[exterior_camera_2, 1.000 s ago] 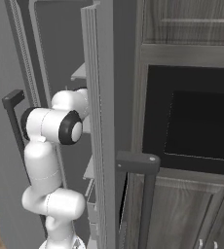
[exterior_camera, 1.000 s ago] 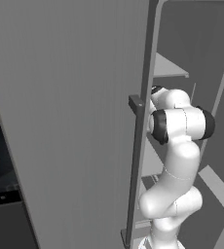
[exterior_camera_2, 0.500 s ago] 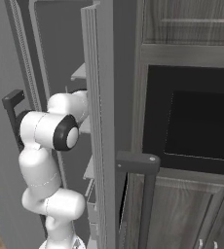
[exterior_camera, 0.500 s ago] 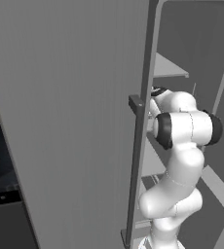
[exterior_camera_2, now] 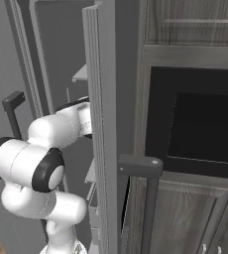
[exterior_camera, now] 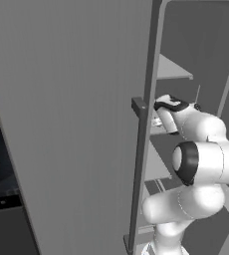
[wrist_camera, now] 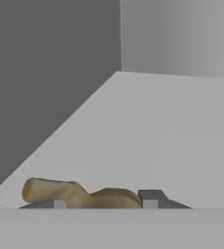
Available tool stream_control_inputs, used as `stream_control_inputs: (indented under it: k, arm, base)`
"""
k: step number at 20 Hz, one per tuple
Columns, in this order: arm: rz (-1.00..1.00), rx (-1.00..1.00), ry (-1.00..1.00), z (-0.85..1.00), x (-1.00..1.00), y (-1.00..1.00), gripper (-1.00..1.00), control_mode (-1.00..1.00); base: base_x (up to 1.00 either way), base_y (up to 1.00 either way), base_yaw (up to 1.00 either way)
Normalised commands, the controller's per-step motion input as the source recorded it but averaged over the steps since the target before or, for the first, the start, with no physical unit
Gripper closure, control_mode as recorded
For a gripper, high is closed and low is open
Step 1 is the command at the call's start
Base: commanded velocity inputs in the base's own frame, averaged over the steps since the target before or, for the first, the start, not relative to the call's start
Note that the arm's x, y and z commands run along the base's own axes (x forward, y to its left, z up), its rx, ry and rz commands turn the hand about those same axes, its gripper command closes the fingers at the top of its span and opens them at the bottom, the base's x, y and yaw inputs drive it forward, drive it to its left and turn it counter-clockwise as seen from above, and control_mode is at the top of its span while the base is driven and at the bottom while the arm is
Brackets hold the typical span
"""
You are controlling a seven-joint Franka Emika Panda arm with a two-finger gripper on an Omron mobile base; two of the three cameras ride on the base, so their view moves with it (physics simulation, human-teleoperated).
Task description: Take the garlic and eggplant out of the freezer and place them in the tupperware container on the counter. Then put the tupperware containing the vegetables back in the freezer.
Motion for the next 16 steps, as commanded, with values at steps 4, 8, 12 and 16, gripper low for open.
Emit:
stream_control_inputs:
  k: [4, 8, 12, 16]
  arm:
    - [0.0, 0.0, -0.05, 0.74, -0.72, 0.2, 1.0, -1.0]
    - [0.0, 0.0, -0.06, 0.86, -0.81, 0.15, 1.0, -1.0]
    - [0.0, 0.0, -0.02, 0.98, -0.84, 0.05, 1.0, -1.0]
    - [0.0, 0.0, 0.0, 0.95, -0.96, 0.0, 1.0, -1.0]
  base:
    - [0.0, 0.0, 0.0]
    - [0.0, 0.0, 0.0]
    - [0.0, 0.0, 0.0]
    - [0.0, 0.0, 0.0]
